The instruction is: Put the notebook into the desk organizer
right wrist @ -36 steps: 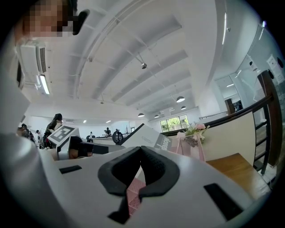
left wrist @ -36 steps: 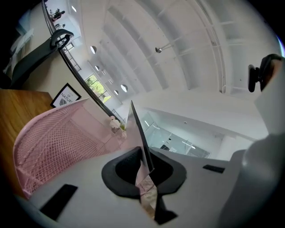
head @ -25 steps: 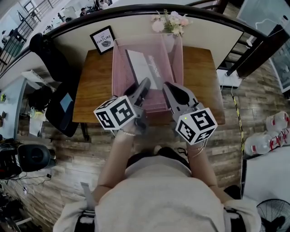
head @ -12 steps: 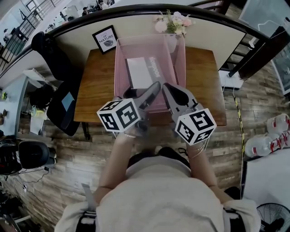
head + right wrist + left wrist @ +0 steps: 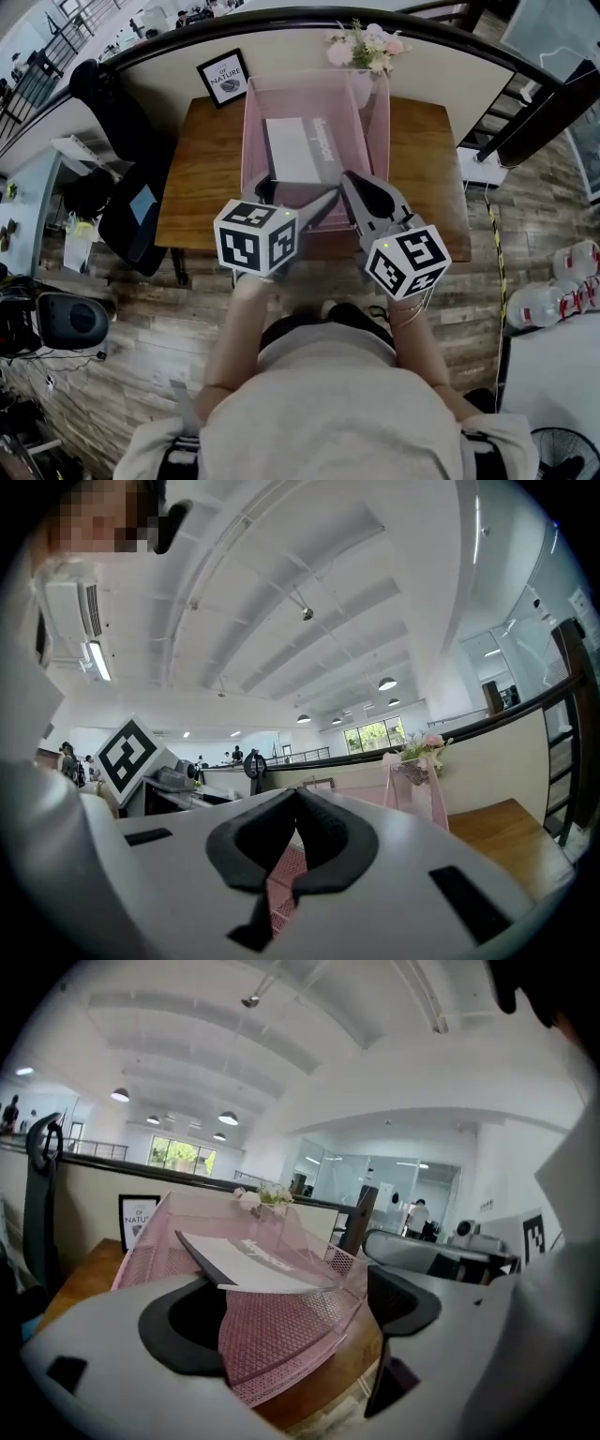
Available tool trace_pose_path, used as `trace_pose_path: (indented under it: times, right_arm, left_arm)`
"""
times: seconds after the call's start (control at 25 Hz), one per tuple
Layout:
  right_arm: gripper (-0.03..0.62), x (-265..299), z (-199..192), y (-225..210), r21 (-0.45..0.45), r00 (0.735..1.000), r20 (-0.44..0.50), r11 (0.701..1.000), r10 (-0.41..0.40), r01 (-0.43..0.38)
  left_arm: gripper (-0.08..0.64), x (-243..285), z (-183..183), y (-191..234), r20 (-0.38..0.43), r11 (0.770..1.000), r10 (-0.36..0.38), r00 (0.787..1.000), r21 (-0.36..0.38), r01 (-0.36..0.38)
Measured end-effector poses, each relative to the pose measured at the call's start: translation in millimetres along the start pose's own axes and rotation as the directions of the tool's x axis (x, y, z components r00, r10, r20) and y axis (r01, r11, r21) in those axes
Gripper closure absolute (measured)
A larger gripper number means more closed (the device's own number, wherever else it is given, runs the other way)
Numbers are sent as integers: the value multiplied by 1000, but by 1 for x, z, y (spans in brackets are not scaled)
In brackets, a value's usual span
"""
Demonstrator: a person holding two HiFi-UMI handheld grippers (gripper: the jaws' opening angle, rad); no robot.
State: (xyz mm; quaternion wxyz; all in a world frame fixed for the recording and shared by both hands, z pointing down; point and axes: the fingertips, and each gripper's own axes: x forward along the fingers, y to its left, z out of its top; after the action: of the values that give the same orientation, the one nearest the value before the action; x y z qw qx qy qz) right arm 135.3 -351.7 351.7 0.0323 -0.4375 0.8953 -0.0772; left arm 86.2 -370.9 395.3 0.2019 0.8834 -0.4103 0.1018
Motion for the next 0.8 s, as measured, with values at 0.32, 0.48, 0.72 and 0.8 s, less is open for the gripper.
trace_pose_path:
  times: [0.32, 0.48, 0.72, 0.8]
  right_arm:
    - [580, -2, -3, 0, -2, 1000, -6, 1000, -1, 1]
    - [580, -1, -3, 3, -3, 1000, -5, 1000, 8, -8]
    - [580, 4, -7, 7, -3, 999, -28, 1000, 25, -25]
    - [580, 5, -8, 8, -8, 999, -39, 999, 31, -31]
  left_arm:
    - [138, 2, -9, -1, -88, 966, 91, 992, 249, -66]
    - [178, 2, -16, 5, -135, 912, 174, 976, 395, -108]
    - [265, -2, -17, 14, -152, 811, 281, 948, 566, -149]
    - [275, -4, -16, 20, -147, 744, 340, 929, 646, -170]
